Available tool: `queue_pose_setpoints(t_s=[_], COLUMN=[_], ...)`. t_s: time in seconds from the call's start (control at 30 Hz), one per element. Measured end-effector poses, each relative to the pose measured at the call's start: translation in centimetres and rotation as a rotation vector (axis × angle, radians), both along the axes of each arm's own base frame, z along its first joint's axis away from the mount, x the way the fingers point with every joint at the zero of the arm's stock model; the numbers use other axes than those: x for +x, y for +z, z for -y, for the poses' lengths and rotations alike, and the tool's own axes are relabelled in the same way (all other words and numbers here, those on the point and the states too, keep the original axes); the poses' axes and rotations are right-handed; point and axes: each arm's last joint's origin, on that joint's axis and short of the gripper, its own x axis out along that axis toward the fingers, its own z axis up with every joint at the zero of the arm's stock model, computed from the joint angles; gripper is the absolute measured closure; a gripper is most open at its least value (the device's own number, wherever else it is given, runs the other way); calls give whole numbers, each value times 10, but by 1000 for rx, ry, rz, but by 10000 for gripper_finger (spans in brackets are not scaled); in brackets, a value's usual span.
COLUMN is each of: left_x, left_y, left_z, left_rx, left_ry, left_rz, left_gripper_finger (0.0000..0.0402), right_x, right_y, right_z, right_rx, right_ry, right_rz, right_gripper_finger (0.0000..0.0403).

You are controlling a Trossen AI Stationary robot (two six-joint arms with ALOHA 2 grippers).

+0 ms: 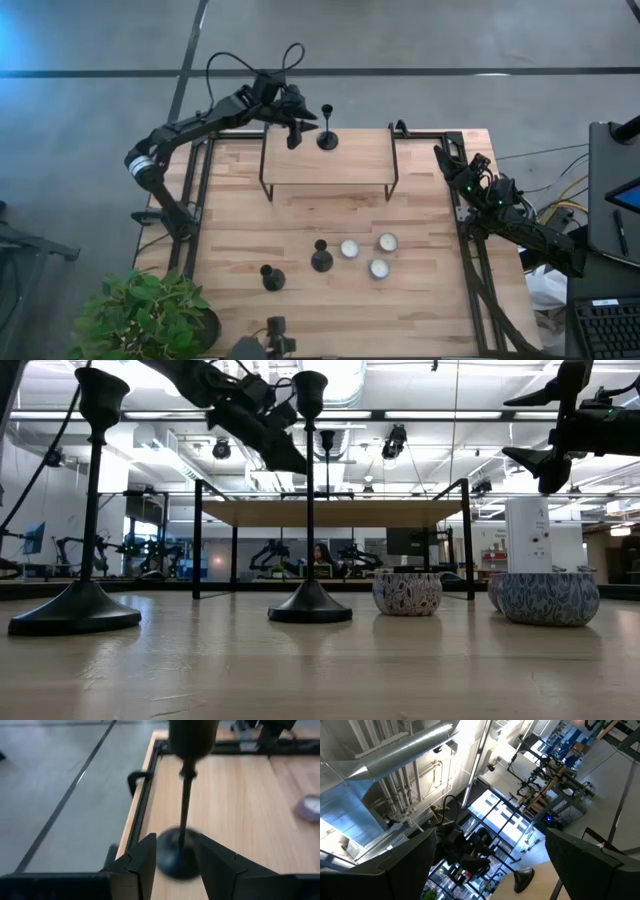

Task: Pick & Place candle stick holders
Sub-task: Align the top black candle holder with the other candle holder on the shelf

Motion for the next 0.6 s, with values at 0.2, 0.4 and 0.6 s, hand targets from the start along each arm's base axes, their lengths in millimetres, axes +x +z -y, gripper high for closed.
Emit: queue_pose_setpoints(t_s=[0.2, 0.4, 0.6], left_x=[-18, -34, -54], left_y=[3, 4, 14], left_z=[12, 27, 46], left_rx=[-64, -148, -181], left_ry=[8, -2, -67], left_rz=[-102, -199, -251], left_gripper_finger=[262, 262, 262], right_x=[0, 0, 0], right_y=[0, 0, 0], right_z=[0, 0, 0], right_rx=[0, 0, 0], right_ry=[0, 0, 0], right_rz=[0, 0, -1], right_gripper_finger=[37, 37, 37])
